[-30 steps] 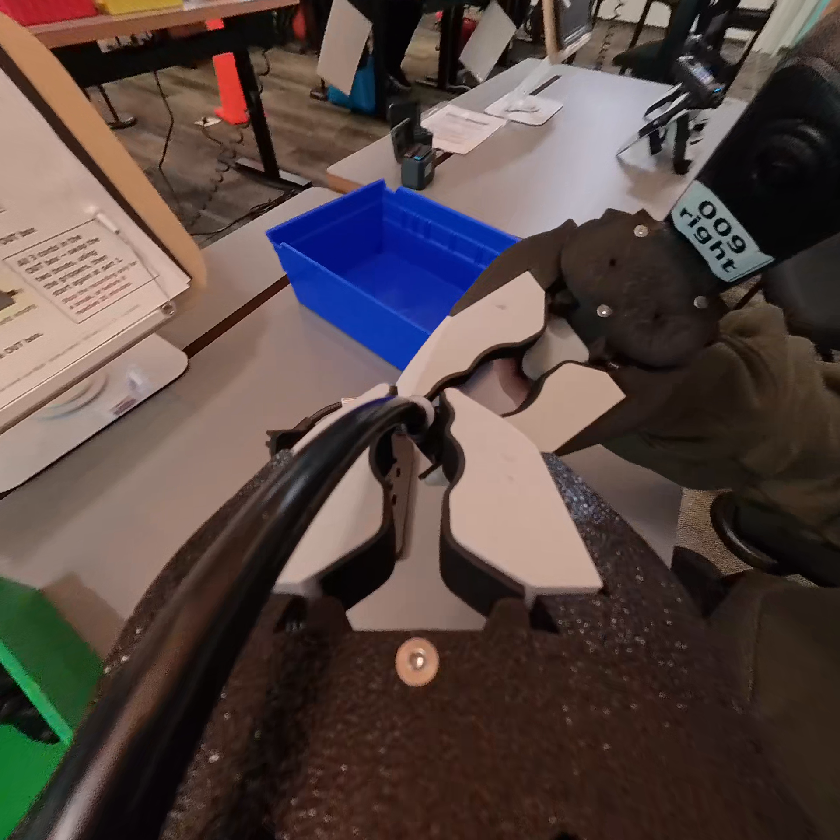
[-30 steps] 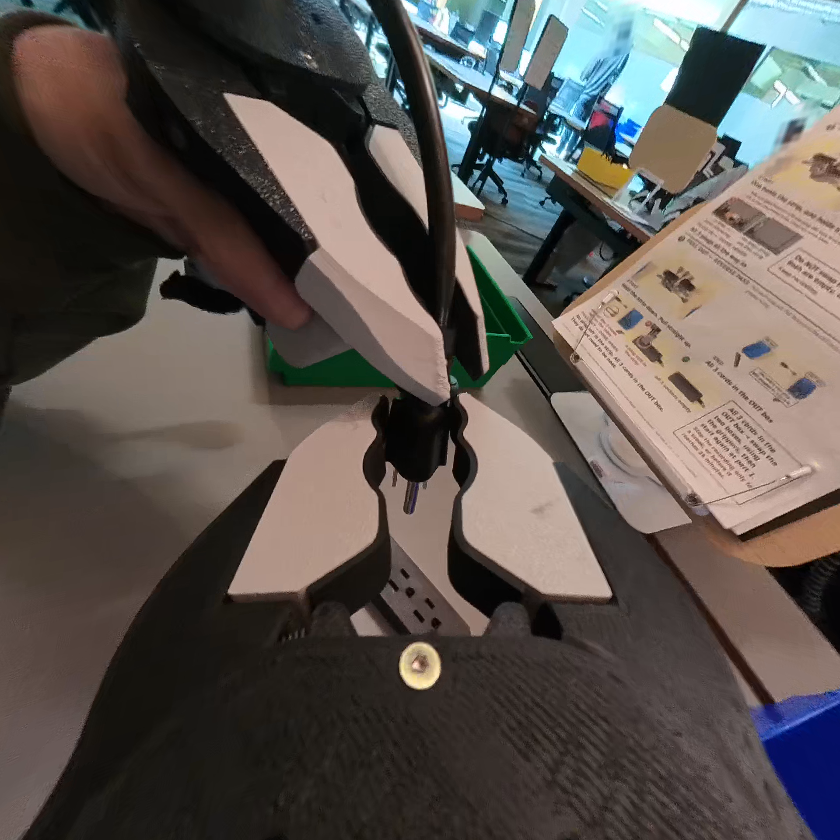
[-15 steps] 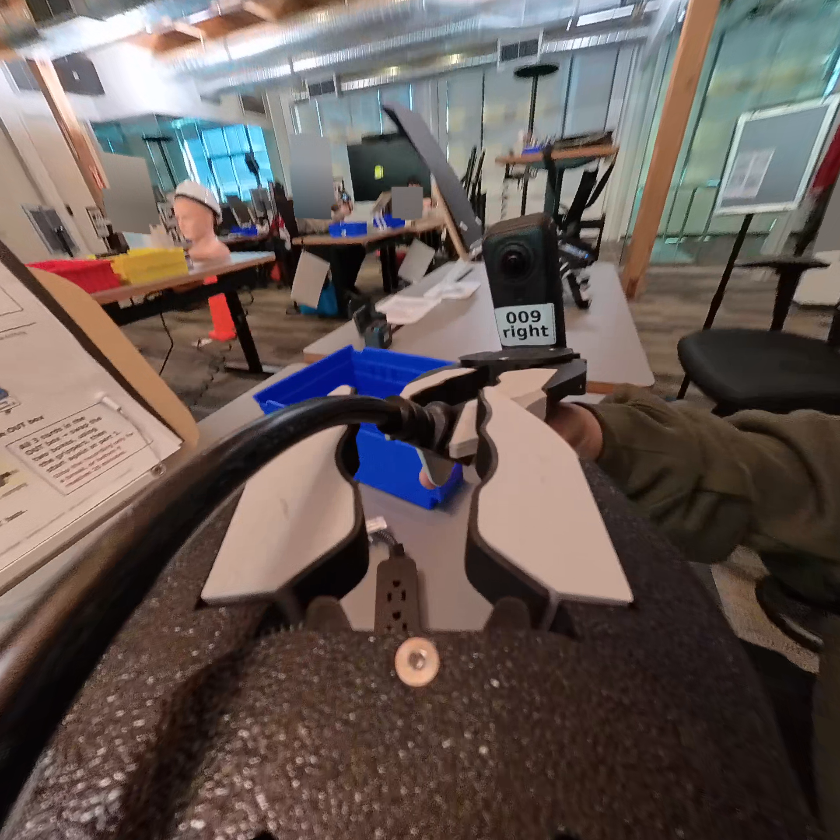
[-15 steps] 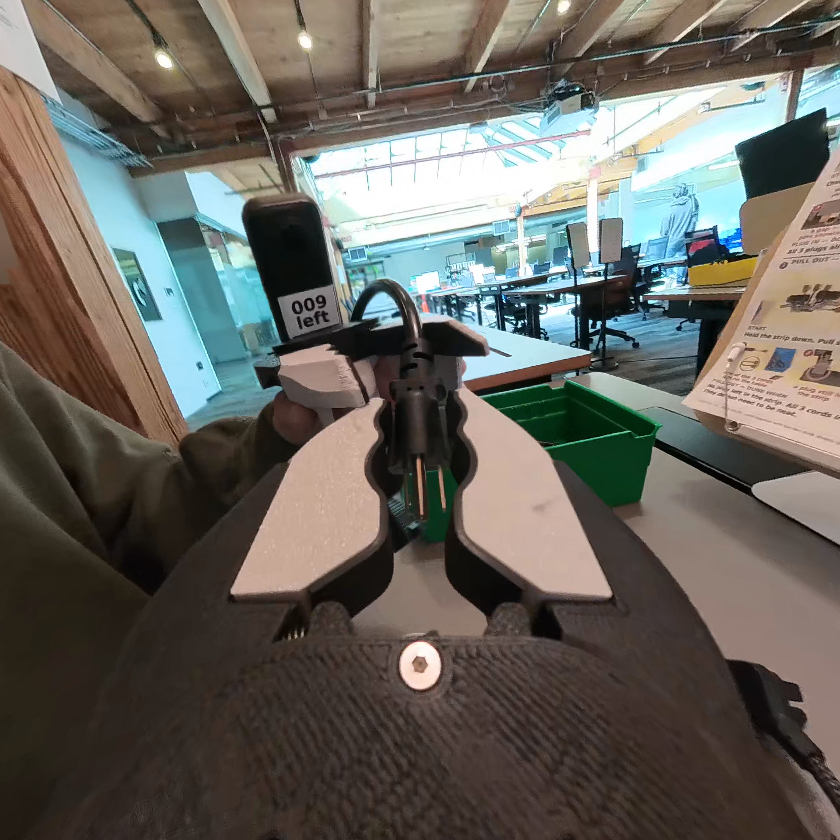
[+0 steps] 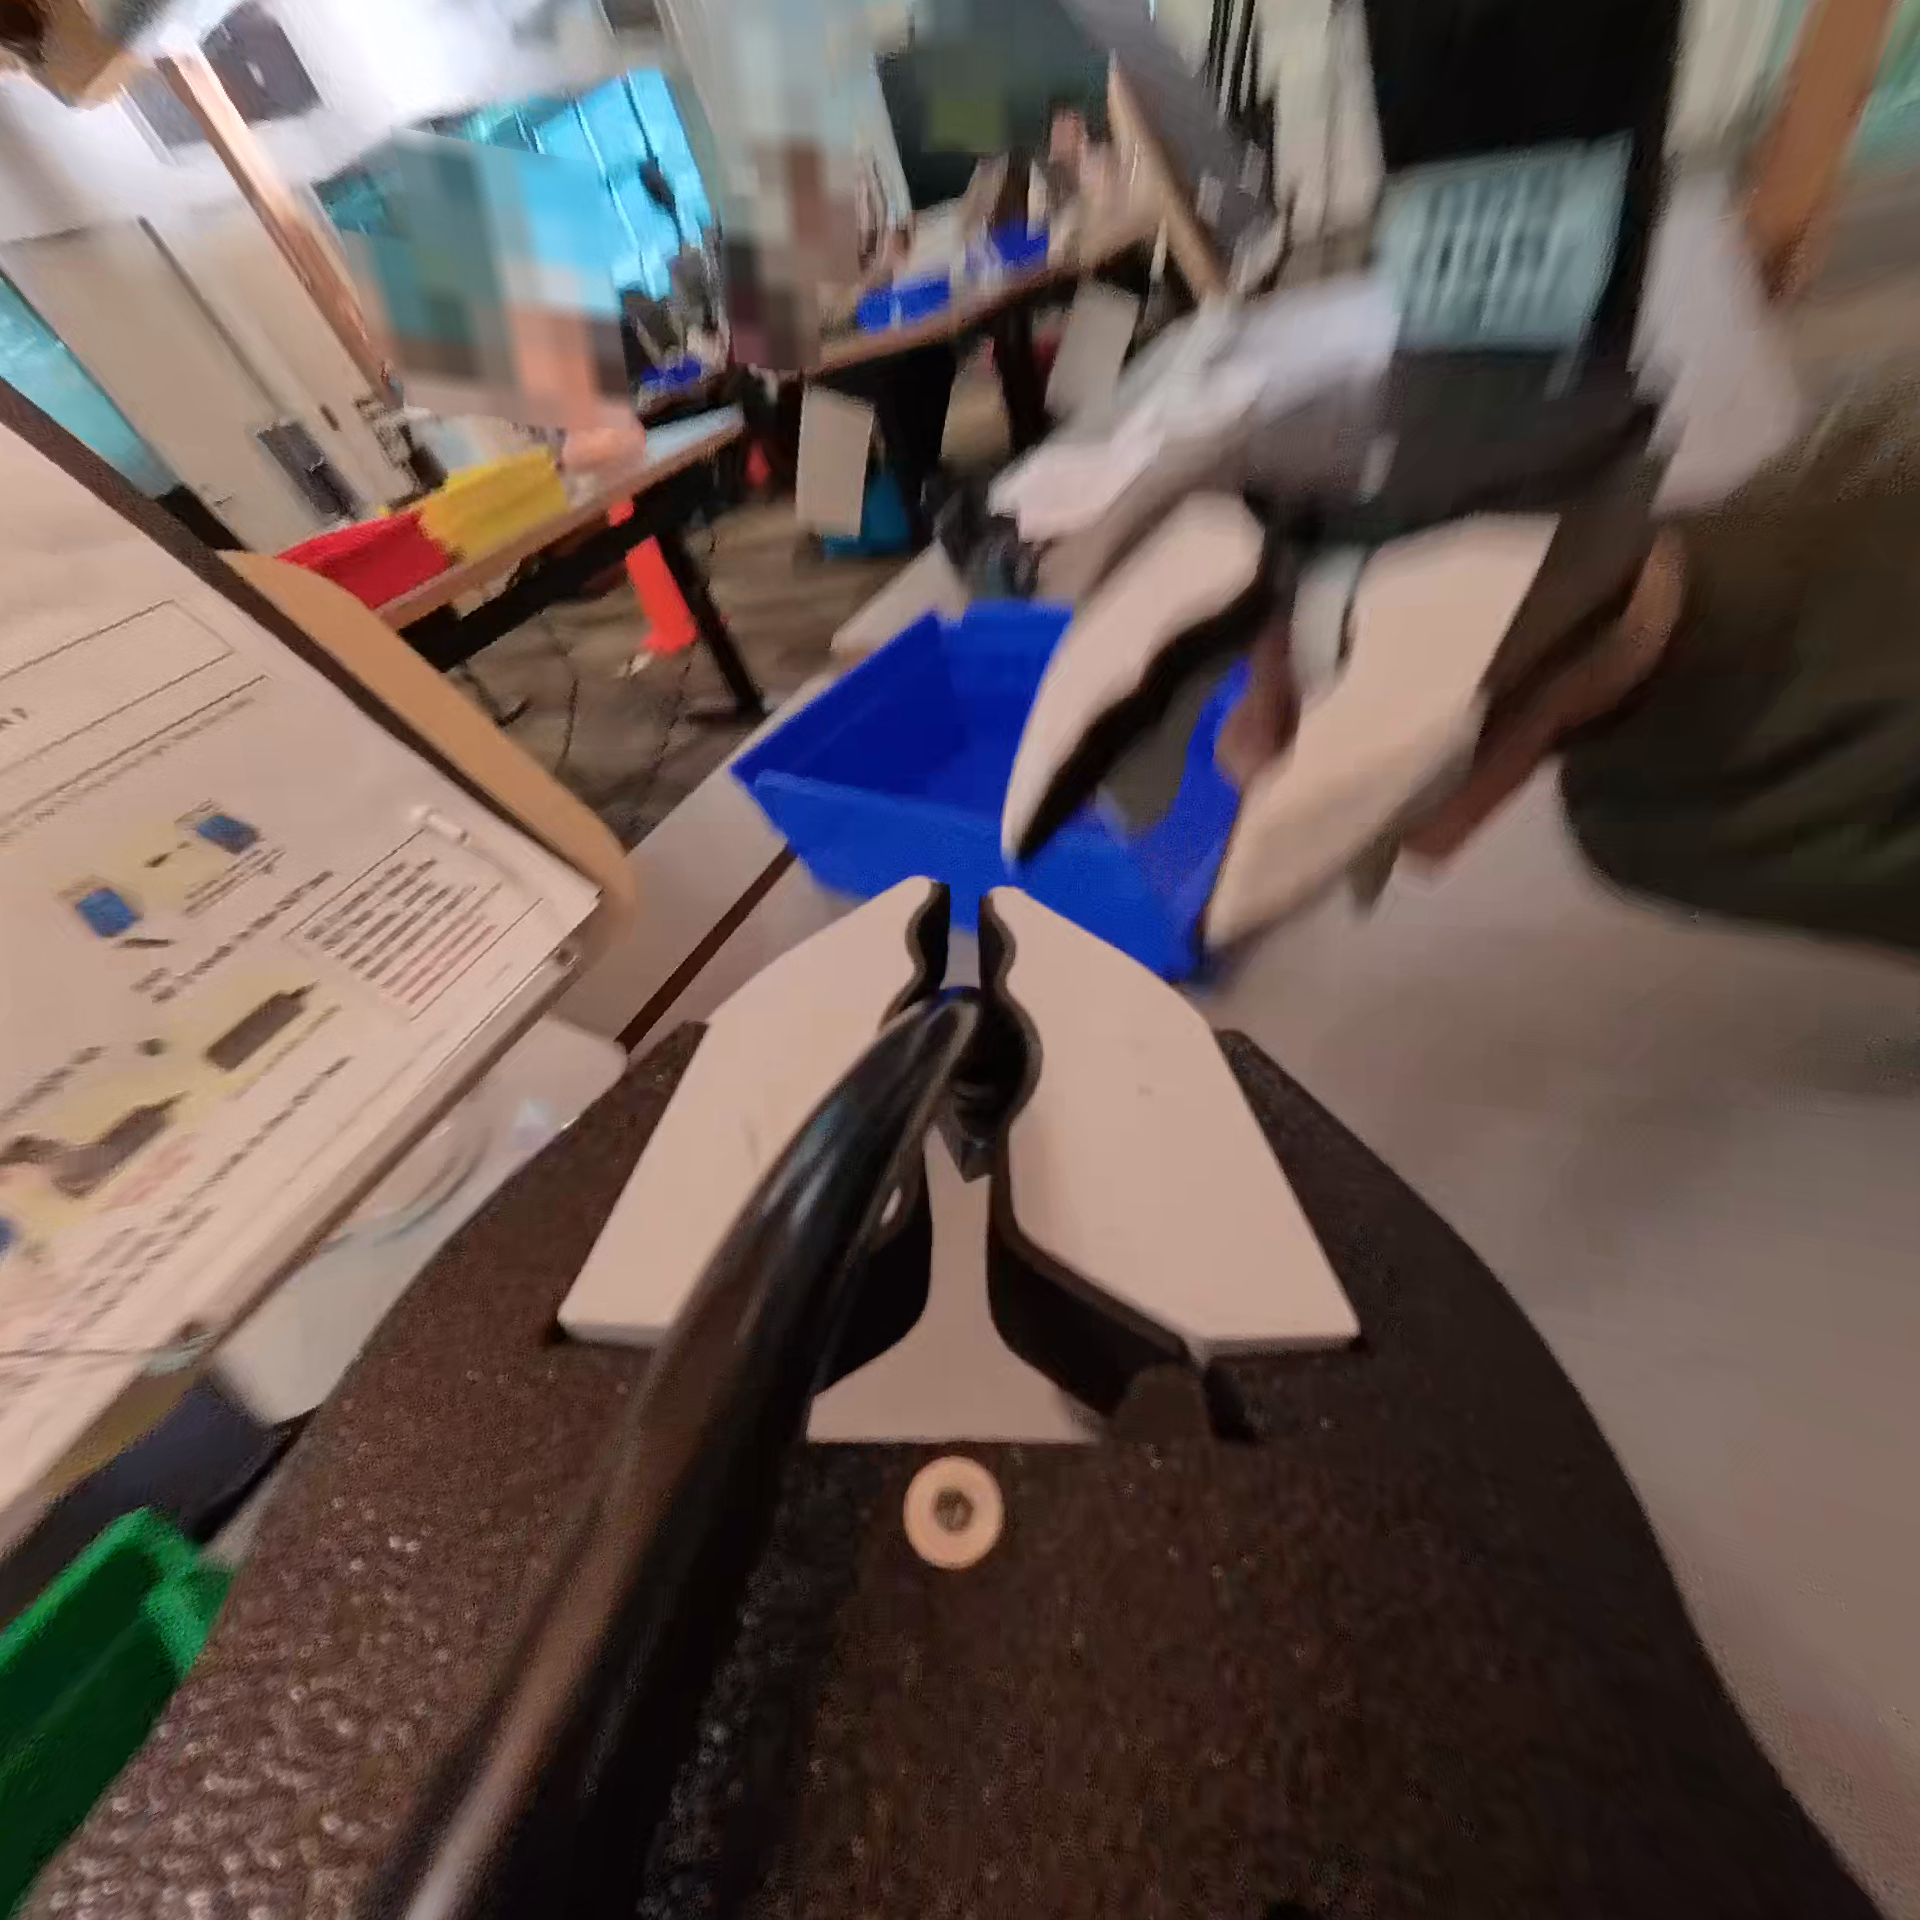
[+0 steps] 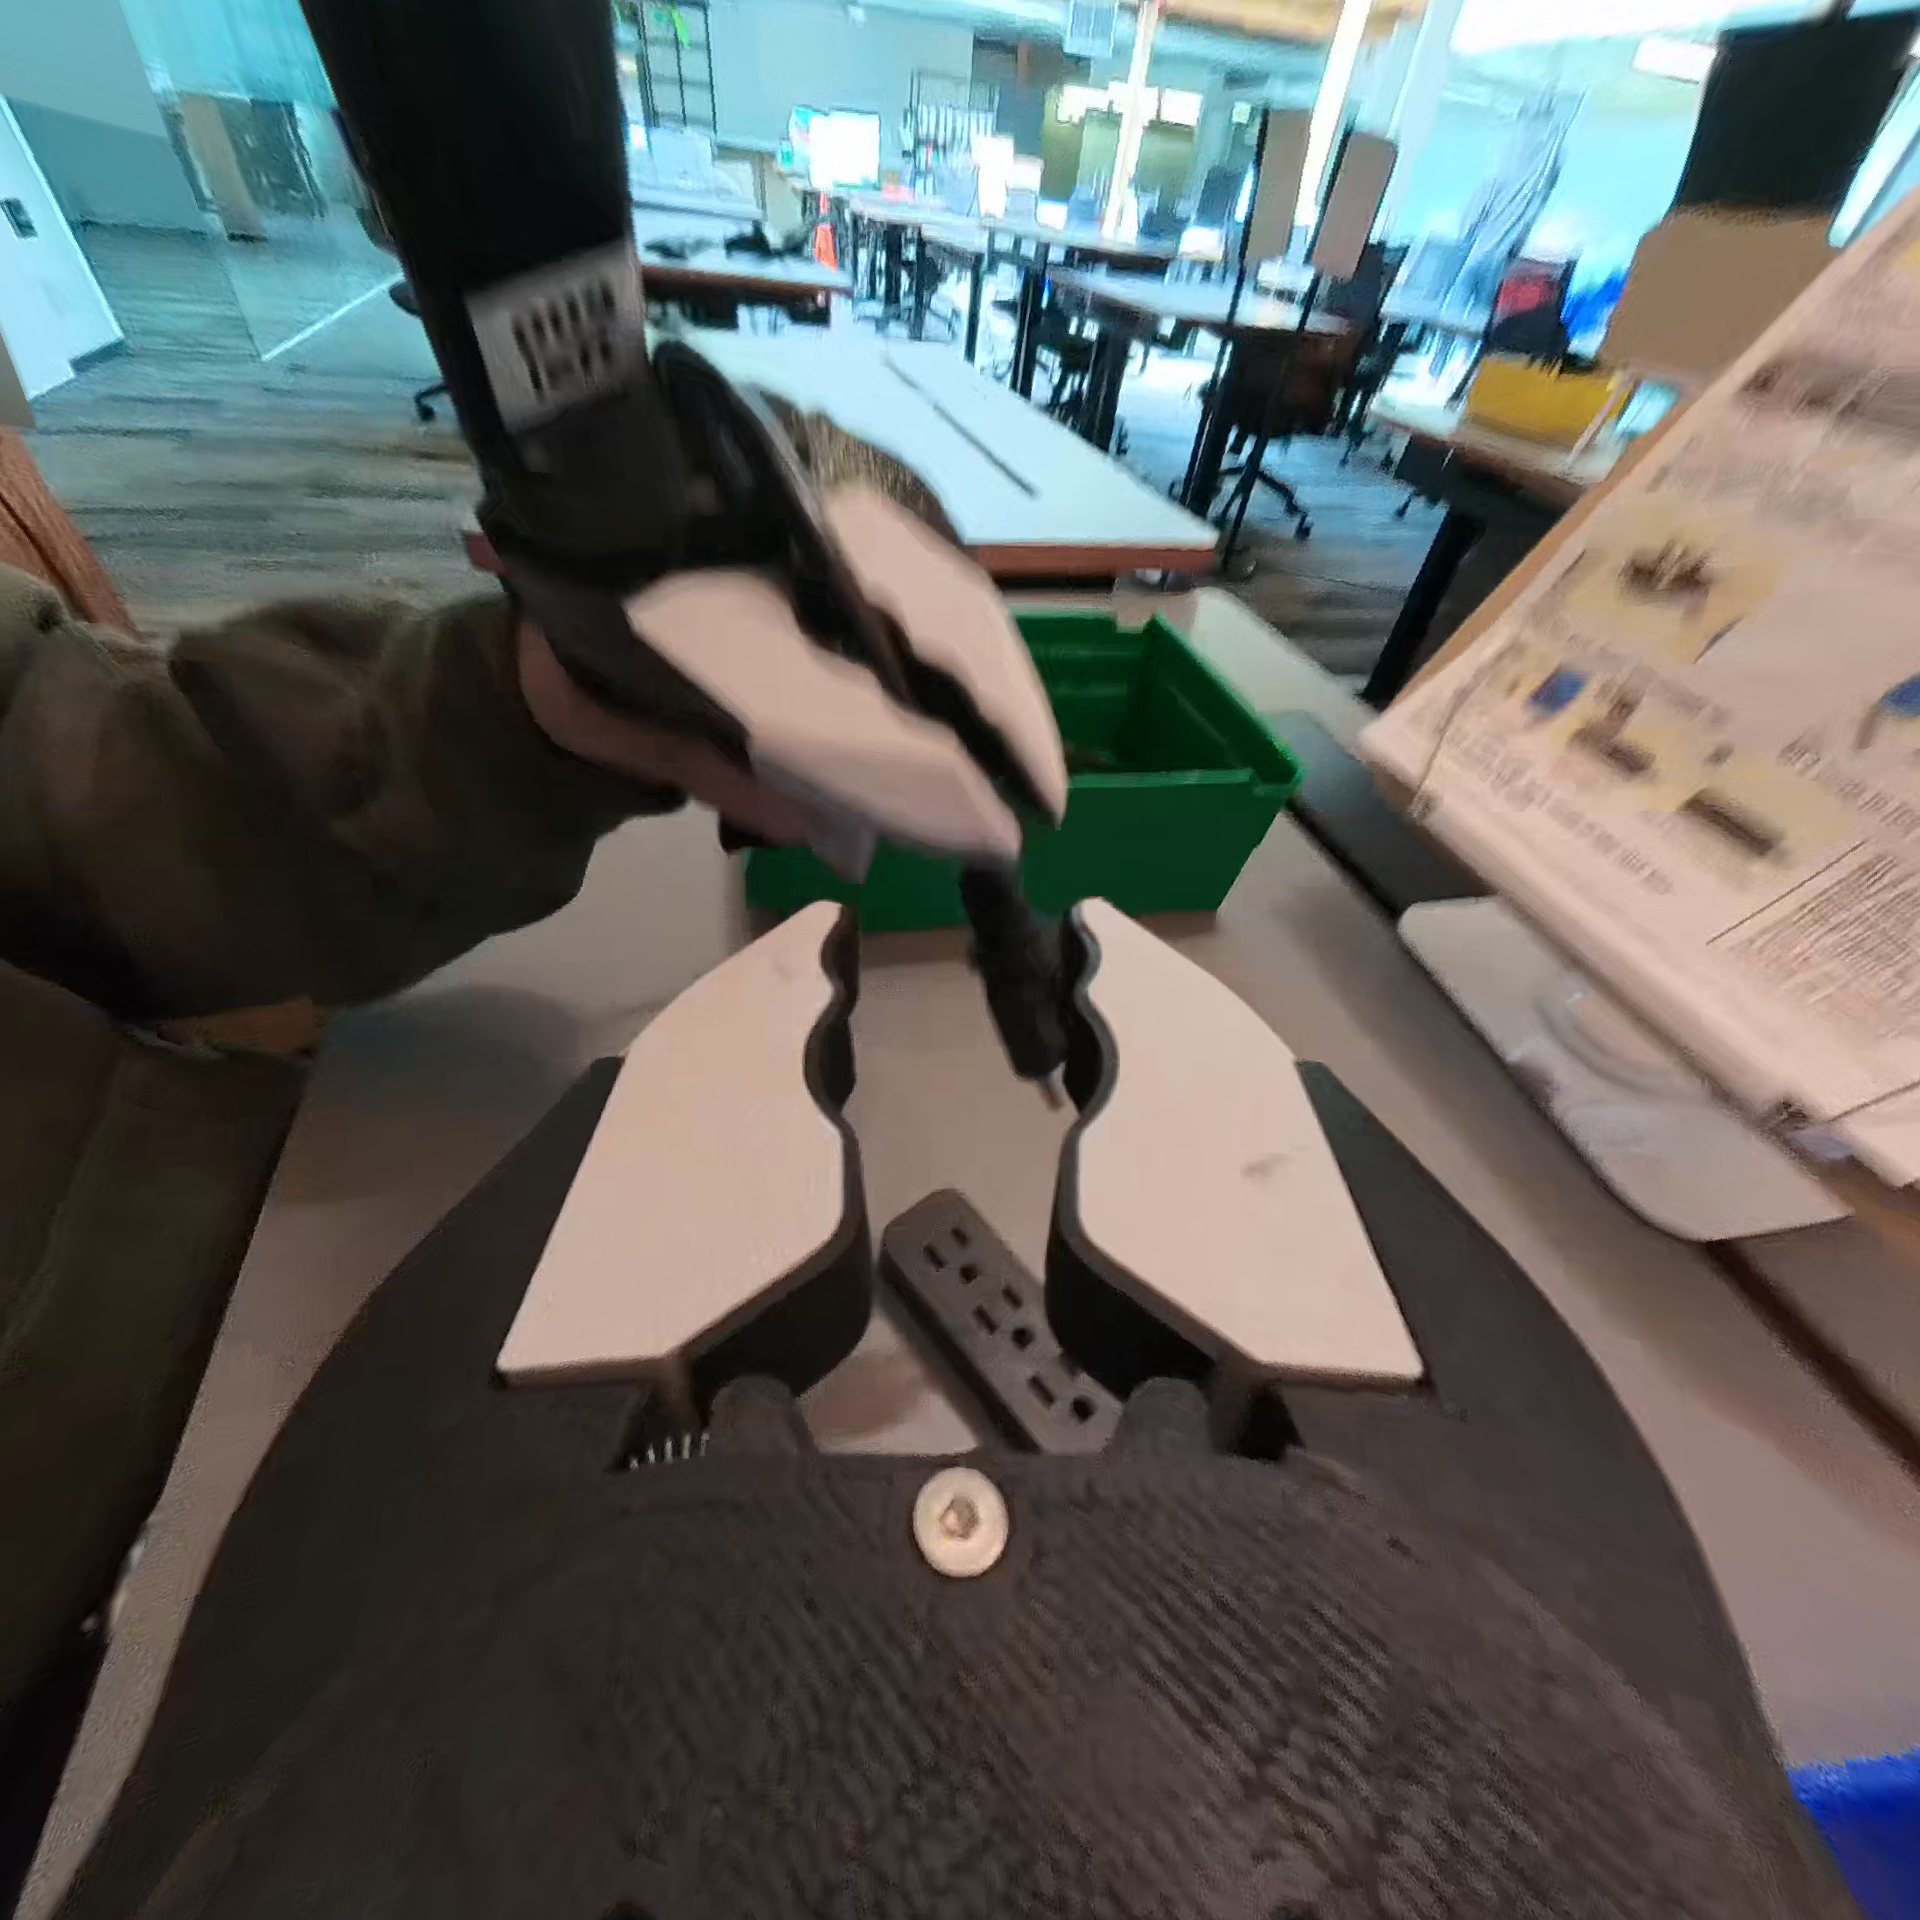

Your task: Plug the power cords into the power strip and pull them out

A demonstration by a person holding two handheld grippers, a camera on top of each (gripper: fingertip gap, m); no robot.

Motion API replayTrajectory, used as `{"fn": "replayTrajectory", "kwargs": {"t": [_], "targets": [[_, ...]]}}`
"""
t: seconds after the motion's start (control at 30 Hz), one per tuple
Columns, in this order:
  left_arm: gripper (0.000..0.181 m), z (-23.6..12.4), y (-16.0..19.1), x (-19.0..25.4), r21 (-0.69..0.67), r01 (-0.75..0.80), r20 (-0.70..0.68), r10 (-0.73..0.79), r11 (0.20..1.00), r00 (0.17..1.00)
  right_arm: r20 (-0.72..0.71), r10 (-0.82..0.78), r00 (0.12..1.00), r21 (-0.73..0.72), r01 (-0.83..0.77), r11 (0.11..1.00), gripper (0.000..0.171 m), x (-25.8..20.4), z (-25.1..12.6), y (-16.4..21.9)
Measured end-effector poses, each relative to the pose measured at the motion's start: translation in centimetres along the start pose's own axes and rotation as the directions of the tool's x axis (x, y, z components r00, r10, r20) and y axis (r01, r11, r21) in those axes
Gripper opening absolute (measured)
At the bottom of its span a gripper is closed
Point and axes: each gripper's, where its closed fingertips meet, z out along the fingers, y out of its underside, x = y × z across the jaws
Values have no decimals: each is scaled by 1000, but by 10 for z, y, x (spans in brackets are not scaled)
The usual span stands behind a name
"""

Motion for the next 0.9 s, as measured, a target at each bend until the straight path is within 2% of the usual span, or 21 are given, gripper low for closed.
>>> {"fn": "replayTrajectory", "kwargs": {"t": [0.07,0.13,0.23,0.33,0.37,0.4,0.5,0.6,0.7,0.9], "targets": [[5,3,14,9,-124,-120,-42,116,985,992,-8,-95,995,35,95,995,30,-4,-5,-31],[5,6,18,21,-170,-202,-97,187,965,978,55,-208,977,1,208,978,30,-22,5,-52],[5,9,13,35,-150,-206,-162,181,967,970,144,-323,935,-58,334,941,26,-46,26,-65],[4,8,10,45,-121,-193,-201,166,974,965,205,-350,914,-123,379,917,24,-54,44,-58],[4,7,12,47,-127,-204,-215,173,971,961,218,-352,910,-124,383,915,14,-55,49,-57],[5,7,14,48,-133,-208,-218,177,969,960,249,-339,907,-129,377,917,9,-59,51,-54],[7,3,16,50,-118,-201,-239,169,972,956,263,-295,919,-114,333,936,9,-62,54,-55],[9,-3,9,56,-50,-209,-272,188,977,944,287,-173,942,-13,184,983,8,-62,53,-65],[25,-5,3,60,27,-193,-288,193,981,938,277,-67,958,99,41,994,8,-55,48,-81],[27,6,-3,54,137,-105,-250,137,985,958,228,-10,974,143,-23,989,8,-44,49,-88]]}}
